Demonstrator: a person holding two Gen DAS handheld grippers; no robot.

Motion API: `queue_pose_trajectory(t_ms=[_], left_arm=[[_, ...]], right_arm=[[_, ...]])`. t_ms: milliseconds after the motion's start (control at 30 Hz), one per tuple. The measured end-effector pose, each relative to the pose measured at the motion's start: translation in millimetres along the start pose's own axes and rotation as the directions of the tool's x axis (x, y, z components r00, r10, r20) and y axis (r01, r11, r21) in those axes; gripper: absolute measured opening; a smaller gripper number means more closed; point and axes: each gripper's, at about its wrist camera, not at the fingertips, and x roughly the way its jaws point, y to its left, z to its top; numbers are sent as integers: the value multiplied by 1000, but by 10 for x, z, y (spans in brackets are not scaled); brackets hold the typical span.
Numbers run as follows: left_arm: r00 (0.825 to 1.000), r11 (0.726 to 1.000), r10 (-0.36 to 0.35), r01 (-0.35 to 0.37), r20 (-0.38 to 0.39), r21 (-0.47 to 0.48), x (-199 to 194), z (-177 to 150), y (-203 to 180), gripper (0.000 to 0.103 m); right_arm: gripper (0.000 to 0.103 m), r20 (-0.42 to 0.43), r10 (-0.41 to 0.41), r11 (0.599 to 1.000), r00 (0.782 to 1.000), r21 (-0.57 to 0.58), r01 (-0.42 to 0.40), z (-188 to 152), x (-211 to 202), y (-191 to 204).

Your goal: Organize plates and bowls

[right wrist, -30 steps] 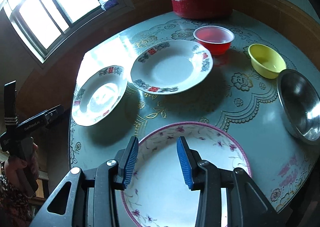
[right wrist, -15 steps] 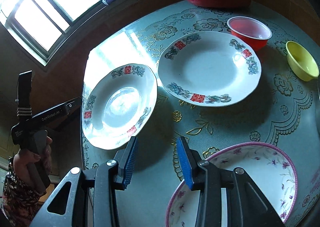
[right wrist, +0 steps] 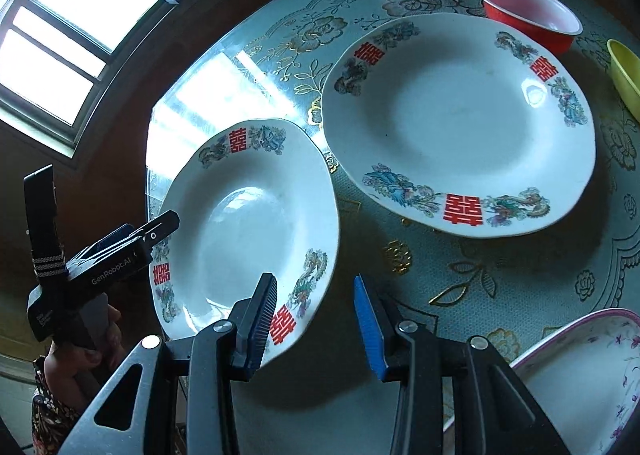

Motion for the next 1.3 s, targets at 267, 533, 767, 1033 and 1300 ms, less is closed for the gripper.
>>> queue_pose_trajectory(t_ms=[267,533,767,1033,1300], left_arm=[[1000,1000,-16,16,6,25,93,49,-93,91],[1000,998,-24,25,-6,65,161,35,-175,67],[1000,994,-17,17,-1,107,127,-22,-310,50],[1000,993,-12,11,5,118,29,-136,-341,47],[999,985,0,-7,42,174,-13,-95,-485,54]], right_arm=[[39,-37,9,1000,999,14,-8,19,233,35],[25,-30,-19,999,999,-32,18,4,289,72],[25,-22,-15,998,1000,-62,14,-6,282,91],[25,-20,-43,997,999,-70,42,-71,214,99],[26,-38,-58,998,998,-24,57,-125,179,43]])
